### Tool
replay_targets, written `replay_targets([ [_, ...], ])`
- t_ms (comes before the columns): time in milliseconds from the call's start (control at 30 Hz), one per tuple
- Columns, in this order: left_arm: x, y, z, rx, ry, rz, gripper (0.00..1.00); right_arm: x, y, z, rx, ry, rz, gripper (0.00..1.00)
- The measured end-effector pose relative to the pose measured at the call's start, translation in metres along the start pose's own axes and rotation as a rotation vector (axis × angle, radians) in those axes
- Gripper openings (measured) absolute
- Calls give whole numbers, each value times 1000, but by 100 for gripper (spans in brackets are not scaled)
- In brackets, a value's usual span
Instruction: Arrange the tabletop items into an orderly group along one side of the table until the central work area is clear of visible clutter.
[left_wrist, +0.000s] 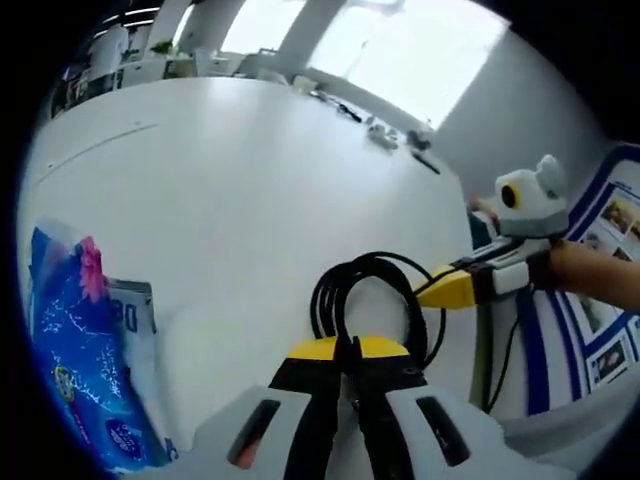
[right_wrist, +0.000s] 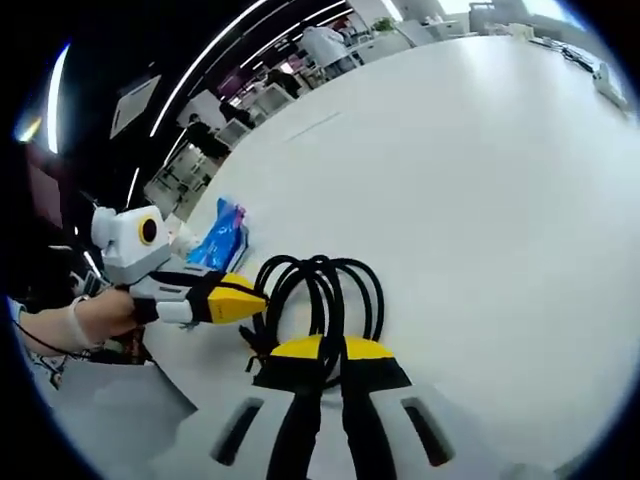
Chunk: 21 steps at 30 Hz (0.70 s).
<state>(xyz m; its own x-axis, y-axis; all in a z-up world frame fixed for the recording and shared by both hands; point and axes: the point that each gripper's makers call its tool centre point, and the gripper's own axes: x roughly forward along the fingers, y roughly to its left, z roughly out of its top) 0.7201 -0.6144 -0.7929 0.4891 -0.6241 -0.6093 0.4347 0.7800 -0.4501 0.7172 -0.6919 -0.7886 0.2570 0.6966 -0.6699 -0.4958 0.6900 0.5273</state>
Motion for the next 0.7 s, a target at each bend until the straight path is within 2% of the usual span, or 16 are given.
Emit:
replay_targets([
  [67, 0, 2, 0, 27, -4, 13, 1, 0, 0, 0, -10, 5, -4, 2],
  [500, 2, 3, 0, 28, -2, 20, 2, 1, -2, 0, 0, 4, -12, 3],
  [700, 1, 7, 2, 51, -12, 40, 6, 0, -6, 0, -37, 6, -25, 6],
])
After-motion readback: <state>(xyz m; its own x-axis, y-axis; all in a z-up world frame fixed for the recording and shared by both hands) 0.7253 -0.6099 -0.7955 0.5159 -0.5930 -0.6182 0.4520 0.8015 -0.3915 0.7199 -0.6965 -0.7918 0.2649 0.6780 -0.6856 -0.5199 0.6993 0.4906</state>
